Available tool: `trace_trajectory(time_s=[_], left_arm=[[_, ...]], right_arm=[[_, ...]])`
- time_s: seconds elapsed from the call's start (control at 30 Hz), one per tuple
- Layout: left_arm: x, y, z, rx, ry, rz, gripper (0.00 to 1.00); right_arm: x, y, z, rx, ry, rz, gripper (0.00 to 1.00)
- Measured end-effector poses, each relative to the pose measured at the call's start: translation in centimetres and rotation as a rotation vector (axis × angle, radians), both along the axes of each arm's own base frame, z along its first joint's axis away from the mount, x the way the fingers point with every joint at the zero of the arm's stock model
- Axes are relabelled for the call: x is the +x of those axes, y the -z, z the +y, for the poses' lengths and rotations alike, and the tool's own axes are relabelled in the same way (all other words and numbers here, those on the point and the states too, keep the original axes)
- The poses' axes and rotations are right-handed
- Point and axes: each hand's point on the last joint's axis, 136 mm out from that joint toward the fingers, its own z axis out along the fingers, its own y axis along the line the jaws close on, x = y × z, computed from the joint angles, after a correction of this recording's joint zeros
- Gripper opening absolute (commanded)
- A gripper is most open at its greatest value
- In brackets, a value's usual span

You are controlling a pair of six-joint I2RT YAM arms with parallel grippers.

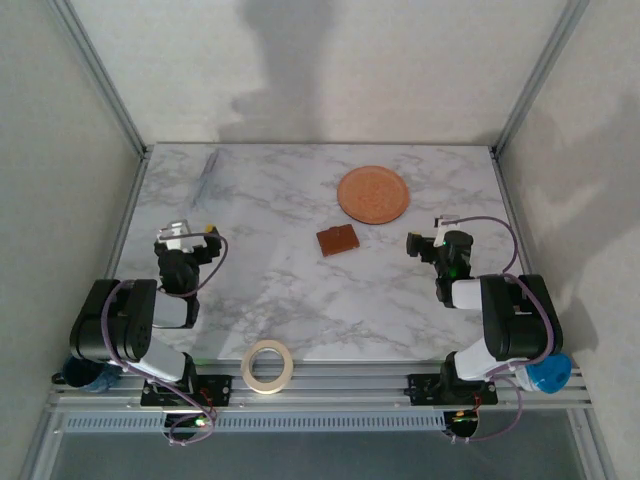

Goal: Put the credit cards into the card holder

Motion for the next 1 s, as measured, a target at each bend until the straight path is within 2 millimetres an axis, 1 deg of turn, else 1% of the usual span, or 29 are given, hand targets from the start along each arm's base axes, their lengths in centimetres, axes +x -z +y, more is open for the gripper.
trace_trajectory(time_s=[1.0], left_arm=[[0.09,-0.09,-0.02,0.0,0.001,0.002,0.99]], right_arm=[[0.0,-0.01,0.0,0.0,0.0,0.0,0.99]])
